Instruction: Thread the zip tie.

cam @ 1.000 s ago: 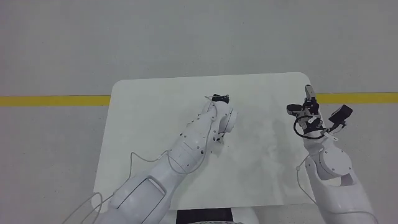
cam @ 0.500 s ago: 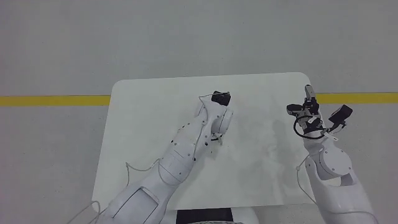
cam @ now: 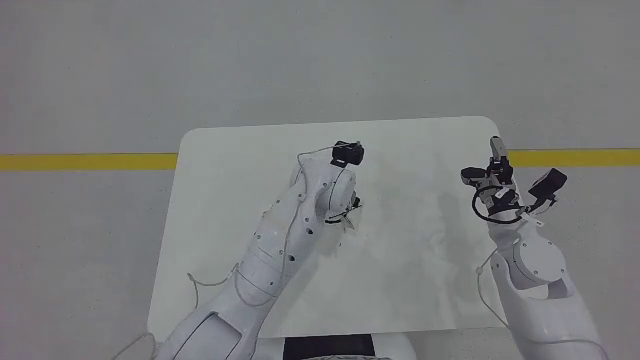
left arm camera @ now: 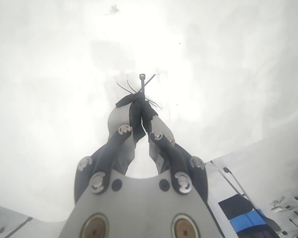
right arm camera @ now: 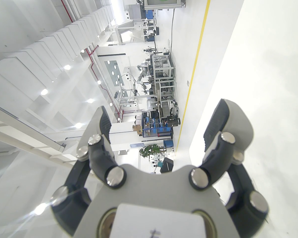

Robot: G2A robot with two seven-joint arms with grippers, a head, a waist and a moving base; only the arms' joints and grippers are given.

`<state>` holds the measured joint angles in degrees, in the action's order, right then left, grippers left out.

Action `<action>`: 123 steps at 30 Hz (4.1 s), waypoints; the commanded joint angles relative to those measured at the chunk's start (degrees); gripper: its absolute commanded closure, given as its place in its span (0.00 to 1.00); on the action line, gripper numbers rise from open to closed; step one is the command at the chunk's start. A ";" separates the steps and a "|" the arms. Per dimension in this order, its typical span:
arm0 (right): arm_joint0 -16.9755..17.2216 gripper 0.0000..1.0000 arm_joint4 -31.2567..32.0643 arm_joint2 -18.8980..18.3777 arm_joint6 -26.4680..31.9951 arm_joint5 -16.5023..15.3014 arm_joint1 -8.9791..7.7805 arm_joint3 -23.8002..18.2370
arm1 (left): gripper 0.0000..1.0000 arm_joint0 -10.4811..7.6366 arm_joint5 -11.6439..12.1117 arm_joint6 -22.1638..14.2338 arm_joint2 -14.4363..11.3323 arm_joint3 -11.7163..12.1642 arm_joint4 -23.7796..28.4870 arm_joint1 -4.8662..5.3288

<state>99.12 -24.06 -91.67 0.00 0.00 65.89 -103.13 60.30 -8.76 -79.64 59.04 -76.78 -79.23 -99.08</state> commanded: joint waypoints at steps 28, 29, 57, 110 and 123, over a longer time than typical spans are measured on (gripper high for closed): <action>0.00 0.00 0.00 0.00 0.00 0.00 0.00 0.00 | 1.00 0.13 9.85 0.00 9.04 -0.89 17.24 3.89; 0.00 0.00 0.00 0.00 0.00 0.00 0.00 0.00 | 1.00 0.07 11.43 0.00 10.23 -0.27 18.78 4.30; 0.00 0.00 0.00 0.00 0.00 0.00 0.00 0.00 | 1.00 -7.40 28.24 0.00 2.88 14.79 74.19 18.69; 0.00 0.00 0.00 0.00 0.00 0.00 0.00 0.00 | 1.00 -11.13 28.24 0.34 2.46 14.97 87.80 27.16; 0.00 0.00 0.00 0.00 0.00 0.00 0.00 0.00 | 1.00 -11.13 28.24 0.34 2.46 14.97 87.80 27.16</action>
<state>99.12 -24.06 -91.67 0.00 0.00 65.89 -103.13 49.17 19.48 -79.31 61.50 -61.81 8.57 -71.92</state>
